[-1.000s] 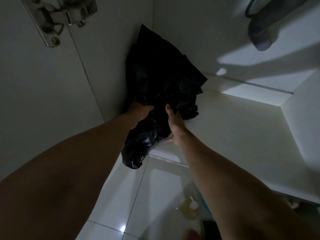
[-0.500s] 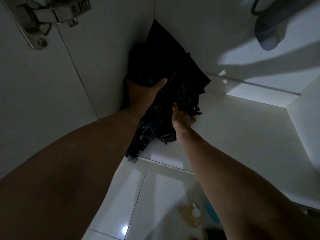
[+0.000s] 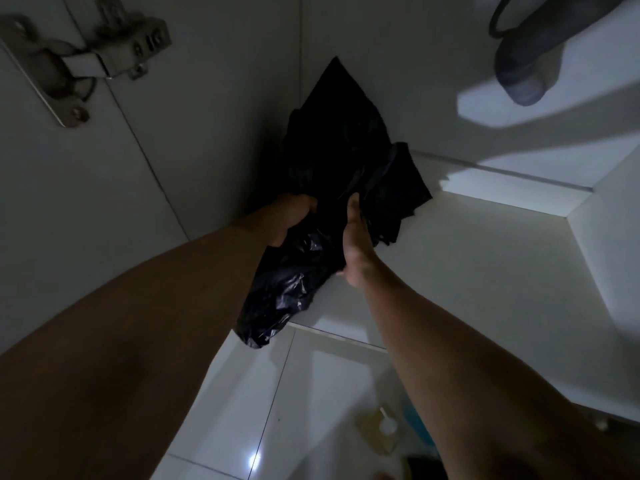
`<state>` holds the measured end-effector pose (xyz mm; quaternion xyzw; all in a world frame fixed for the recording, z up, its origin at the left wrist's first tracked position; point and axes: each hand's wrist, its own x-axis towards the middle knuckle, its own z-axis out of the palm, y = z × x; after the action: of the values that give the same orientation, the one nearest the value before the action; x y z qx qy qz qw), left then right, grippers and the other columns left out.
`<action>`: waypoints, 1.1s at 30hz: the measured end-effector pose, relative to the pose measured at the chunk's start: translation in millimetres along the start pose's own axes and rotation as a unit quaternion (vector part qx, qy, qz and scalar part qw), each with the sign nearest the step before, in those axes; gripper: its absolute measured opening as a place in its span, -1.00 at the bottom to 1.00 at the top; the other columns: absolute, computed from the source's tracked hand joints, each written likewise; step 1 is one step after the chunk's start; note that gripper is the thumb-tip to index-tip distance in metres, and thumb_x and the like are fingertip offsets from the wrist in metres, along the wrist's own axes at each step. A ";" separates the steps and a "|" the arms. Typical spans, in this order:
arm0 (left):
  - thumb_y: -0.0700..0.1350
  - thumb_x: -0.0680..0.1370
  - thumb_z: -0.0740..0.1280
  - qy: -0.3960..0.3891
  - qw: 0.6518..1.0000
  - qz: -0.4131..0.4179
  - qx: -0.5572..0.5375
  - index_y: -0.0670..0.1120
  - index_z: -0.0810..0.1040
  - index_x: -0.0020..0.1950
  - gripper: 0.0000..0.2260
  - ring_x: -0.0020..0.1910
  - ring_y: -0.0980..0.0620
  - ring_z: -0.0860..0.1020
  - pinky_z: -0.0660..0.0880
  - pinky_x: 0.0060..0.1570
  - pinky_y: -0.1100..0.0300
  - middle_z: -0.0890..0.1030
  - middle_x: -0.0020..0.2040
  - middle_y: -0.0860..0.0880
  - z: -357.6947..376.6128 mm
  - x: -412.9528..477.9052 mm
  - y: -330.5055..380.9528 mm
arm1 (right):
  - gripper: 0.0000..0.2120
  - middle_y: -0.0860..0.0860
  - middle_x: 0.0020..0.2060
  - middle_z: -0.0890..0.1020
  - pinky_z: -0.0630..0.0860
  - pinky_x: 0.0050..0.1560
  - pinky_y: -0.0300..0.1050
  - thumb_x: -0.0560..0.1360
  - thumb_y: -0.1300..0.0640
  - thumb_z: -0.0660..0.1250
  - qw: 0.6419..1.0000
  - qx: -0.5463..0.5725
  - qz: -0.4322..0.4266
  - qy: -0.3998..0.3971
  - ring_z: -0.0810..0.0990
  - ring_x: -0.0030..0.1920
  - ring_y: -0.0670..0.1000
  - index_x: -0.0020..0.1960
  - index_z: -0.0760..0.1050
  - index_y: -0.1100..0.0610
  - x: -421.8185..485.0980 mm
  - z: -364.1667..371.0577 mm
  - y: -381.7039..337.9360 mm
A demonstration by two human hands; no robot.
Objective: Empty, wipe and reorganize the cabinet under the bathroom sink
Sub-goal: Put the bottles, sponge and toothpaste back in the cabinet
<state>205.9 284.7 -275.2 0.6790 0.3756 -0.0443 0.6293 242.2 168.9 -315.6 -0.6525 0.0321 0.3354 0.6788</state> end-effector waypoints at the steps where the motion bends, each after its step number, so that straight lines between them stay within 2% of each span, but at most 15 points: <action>1: -0.19 0.50 0.28 -0.011 1.000 -0.004 0.004 -0.20 0.62 0.01 -0.83 -0.26 -0.14 0.59 0.56 -0.25 0.11 0.61 -0.18 -0.18 -1.2 -8.4 -0.3 | -0.07 -0.03 0.50 0.29 0.23 0.43 0.30 0.24 -0.64 0.08 1.000 -0.003 -0.009 -0.004 0.32 0.45 0.12 0.51 0.11 -0.26 -6.7 1.7 -3.1; 3: -0.19 0.50 0.27 -0.031 0.999 -0.005 0.009 -0.17 0.59 -0.12 -0.89 -0.34 -0.11 0.58 0.53 -0.33 0.15 0.60 -0.26 -0.16 -2.3 -25.3 1.6 | -0.03 -0.03 0.47 0.35 0.26 0.44 0.23 0.21 -0.64 0.12 1.000 -0.005 -0.021 -0.005 0.36 0.43 0.09 0.50 0.19 -0.20 -15.1 2.5 -7.7; 6: -0.08 0.54 0.27 -0.062 0.998 0.007 0.013 -0.13 0.58 -0.12 -0.84 -0.35 -0.09 0.61 0.54 -0.31 0.14 0.63 -0.24 -0.14 -2.6 -56.0 7.9 | 0.09 -0.02 0.34 0.51 0.38 0.38 0.16 0.01 -0.71 0.18 0.999 -0.012 -0.043 0.001 0.50 0.31 0.06 0.41 0.37 -0.16 -24.1 -1.4 -11.6; 8: 0.09 0.50 0.33 -0.086 0.996 0.015 -0.002 -0.13 0.62 -0.01 -0.70 -0.24 -0.12 0.66 0.59 -0.20 0.09 0.68 -0.13 -0.16 -3.8 -80.4 13.8 | 0.00 -0.01 0.30 0.54 0.41 0.36 0.12 0.13 -0.65 0.21 0.998 -0.026 -0.058 0.004 0.53 0.27 0.06 0.41 0.40 -0.09 -55.4 -2.8 -26.8; 10: 0.35 0.36 0.39 -0.082 0.996 0.032 -0.034 -0.10 0.63 0.16 -0.40 -0.07 -0.14 0.69 0.62 -0.04 0.01 0.70 0.01 -0.17 -4.5 -106.5 20.4 | -0.13 0.00 0.32 0.50 0.39 0.37 0.11 0.32 -0.52 0.22 0.996 -0.044 -0.080 0.006 0.49 0.29 0.08 0.46 0.34 -0.01 -97.1 -4.3 -44.7; 12: 0.55 0.23 0.33 -0.058 0.995 0.060 -0.048 -0.02 0.61 0.24 -0.19 0.03 -0.14 0.68 0.59 0.12 -0.05 0.70 0.07 -0.14 -4.9 -140.0 28.1 | -0.23 0.03 0.32 0.49 0.40 0.36 0.08 0.43 -0.42 0.22 0.993 -0.056 -0.099 -0.006 0.49 0.28 0.09 0.48 0.32 0.03 -130.3 -7.9 -55.9; 13: 0.57 0.28 0.25 -0.045 0.994 0.085 -0.060 0.01 0.59 0.27 -0.19 0.06 -0.12 0.67 0.57 0.17 -0.03 0.69 0.10 -0.13 -5.6 -160.0 31.7 | -0.27 0.04 0.30 0.51 0.42 0.33 0.06 0.46 -0.39 0.21 0.992 -0.061 -0.110 -0.014 0.51 0.26 0.08 0.47 0.32 0.04 -148.9 -8.7 -60.5; 15: 0.48 0.50 0.06 -0.037 0.983 0.146 -0.102 0.03 0.57 0.29 -0.33 0.09 -0.04 0.65 0.55 0.19 0.06 0.67 0.14 -0.10 -6.4 -207.1 37.4 | -0.33 0.04 0.26 0.54 0.46 0.27 0.02 0.50 -0.34 0.21 0.987 -0.070 -0.140 -0.019 0.54 0.19 0.06 0.45 0.36 0.06 -190.4 -7.2 -68.7; 17: 0.35 0.62 -0.05 -0.030 0.971 0.198 -0.131 0.03 0.54 0.26 -0.44 0.00 0.04 0.63 0.55 0.00 0.20 0.67 0.03 -0.06 -8.0 -256.9 36.7 | -0.36 0.02 0.21 0.55 0.47 0.22 -0.01 0.52 -0.30 0.22 0.982 -0.076 -0.174 -0.015 0.54 0.15 0.05 0.43 0.38 0.09 -236.4 -5.8 -70.0; 19: 0.23 0.66 -0.02 -0.011 0.966 0.227 -0.126 -0.02 0.54 0.19 -0.53 -0.10 0.06 0.60 0.50 -0.19 0.25 0.65 -0.07 -0.05 -11.6 -301.6 29.8 | -0.41 0.01 0.15 0.55 0.48 0.20 -0.01 0.53 -0.27 0.22 0.976 -0.085 -0.201 -0.007 0.54 0.12 0.05 0.41 0.40 0.09 -281.1 -5.0 -63.5; 21: 0.13 0.66 0.09 0.001 0.965 0.244 -0.095 -0.10 0.60 0.09 -0.60 -0.15 0.01 0.60 0.48 -0.24 0.22 0.66 -0.09 -0.10 -16.1 -337.0 15.7 | -0.42 0.03 0.18 0.57 0.48 0.25 0.03 0.53 -0.27 0.21 0.972 -0.093 -0.216 -0.006 0.55 0.14 0.06 0.40 0.41 0.07 -320.3 -5.1 -49.6; 23: 0.04 0.64 0.16 0.005 0.965 0.252 -0.078 -0.08 0.61 -0.11 -0.68 -0.27 0.00 0.58 0.45 -0.30 0.21 0.65 -0.23 -0.08 -21.0 -367.8 -1.8 | -0.41 0.03 0.22 0.56 0.46 0.29 0.07 0.53 -0.26 0.21 0.967 -0.100 -0.232 -0.006 0.55 0.17 0.07 0.42 0.39 0.07 -352.0 -5.2 -32.0; 27: -0.02 0.59 0.23 0.002 0.966 0.245 -0.079 -0.08 0.60 -0.12 -0.78 -0.30 0.00 0.59 0.48 -0.28 0.20 0.64 -0.22 -0.08 -29.1 -395.8 -31.5 | -0.51 -0.02 0.25 0.52 0.44 0.29 0.03 0.57 -0.13 0.22 0.954 -0.103 -0.282 -0.002 0.50 0.21 0.03 0.44 0.34 0.03 -384.6 -1.0 -2.6; 29: -0.04 0.57 0.27 0.006 0.971 0.222 -0.093 -0.11 0.60 -0.10 -0.81 -0.38 0.03 0.59 0.48 -0.37 0.26 0.64 -0.24 -0.08 -31.1 -390.9 -51.1 | -0.48 -0.07 0.25 0.51 0.44 0.30 0.02 0.55 -0.11 0.26 0.949 -0.098 -0.300 -0.009 0.49 0.23 -0.01 0.46 0.30 -0.01 -384.3 -1.8 14.4; 33: 0.04 0.41 0.33 -0.008 0.984 0.126 -0.122 -0.20 0.63 0.04 -0.63 -0.42 -0.03 0.62 0.51 -0.38 0.23 0.67 -0.27 -0.12 -27.5 -371.4 -104.8 | -0.31 -0.05 0.31 0.42 0.40 0.29 -0.03 0.52 -0.05 0.35 0.955 -0.103 -0.277 -0.011 0.43 0.30 0.01 0.52 0.08 0.04 -366.9 -9.6 59.4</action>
<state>-129.9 132.6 -157.7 0.6385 0.2846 0.0767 0.7110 -67.1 3.9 -191.7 -0.6985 -0.1921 0.1427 0.6744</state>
